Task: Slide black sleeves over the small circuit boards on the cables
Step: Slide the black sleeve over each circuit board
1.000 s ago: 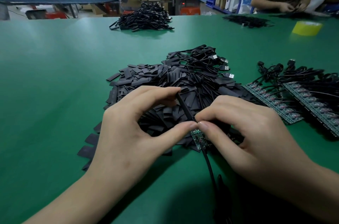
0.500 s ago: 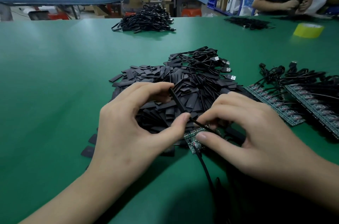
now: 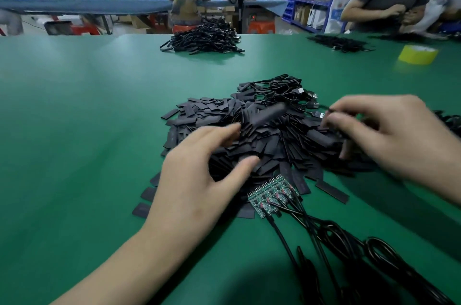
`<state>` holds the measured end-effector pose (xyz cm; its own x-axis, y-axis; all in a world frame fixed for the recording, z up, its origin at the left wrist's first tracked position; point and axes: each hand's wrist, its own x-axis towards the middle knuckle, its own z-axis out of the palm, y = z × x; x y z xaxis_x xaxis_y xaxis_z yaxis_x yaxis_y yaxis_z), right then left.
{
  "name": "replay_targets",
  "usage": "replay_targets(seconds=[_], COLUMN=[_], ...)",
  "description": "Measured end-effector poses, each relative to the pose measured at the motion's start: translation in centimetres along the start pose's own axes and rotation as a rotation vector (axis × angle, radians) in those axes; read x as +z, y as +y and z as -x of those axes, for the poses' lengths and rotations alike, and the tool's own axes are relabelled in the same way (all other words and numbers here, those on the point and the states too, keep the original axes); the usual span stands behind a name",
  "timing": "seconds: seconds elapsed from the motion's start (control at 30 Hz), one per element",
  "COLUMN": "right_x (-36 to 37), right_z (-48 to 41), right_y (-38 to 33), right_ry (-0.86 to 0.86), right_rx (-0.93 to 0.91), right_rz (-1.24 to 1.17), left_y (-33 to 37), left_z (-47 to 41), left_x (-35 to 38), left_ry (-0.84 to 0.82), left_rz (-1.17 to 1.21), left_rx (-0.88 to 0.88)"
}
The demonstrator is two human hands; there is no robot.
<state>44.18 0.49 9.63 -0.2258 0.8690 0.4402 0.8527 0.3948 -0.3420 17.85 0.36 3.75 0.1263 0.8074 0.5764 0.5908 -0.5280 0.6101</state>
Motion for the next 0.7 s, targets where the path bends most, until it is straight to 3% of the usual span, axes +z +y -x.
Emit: replay_targets(seconds=[0.17,0.4,0.57,0.7], right_x=[-0.2,6.4,8.8,7.9], right_z=[-8.7,-20.9,-22.1,-18.0], right_y=[4.0,8.1,7.5,4.3], right_ry=[0.033,-0.113,-0.159,-0.080], right_rx=[0.057,0.057,0.083,-0.014], right_rz=[0.193,0.347,0.416,0.261], left_y=[0.3,1.1,1.3,1.3], left_z=[0.3,0.7,0.6,0.6], left_x=[0.5,0.4,0.0,0.2], left_ry=[-0.187,-0.318,-0.348,-0.376], left_rz=[-0.204,-0.388,-0.416,-0.387], left_rx=[0.102,0.155,0.152,0.128])
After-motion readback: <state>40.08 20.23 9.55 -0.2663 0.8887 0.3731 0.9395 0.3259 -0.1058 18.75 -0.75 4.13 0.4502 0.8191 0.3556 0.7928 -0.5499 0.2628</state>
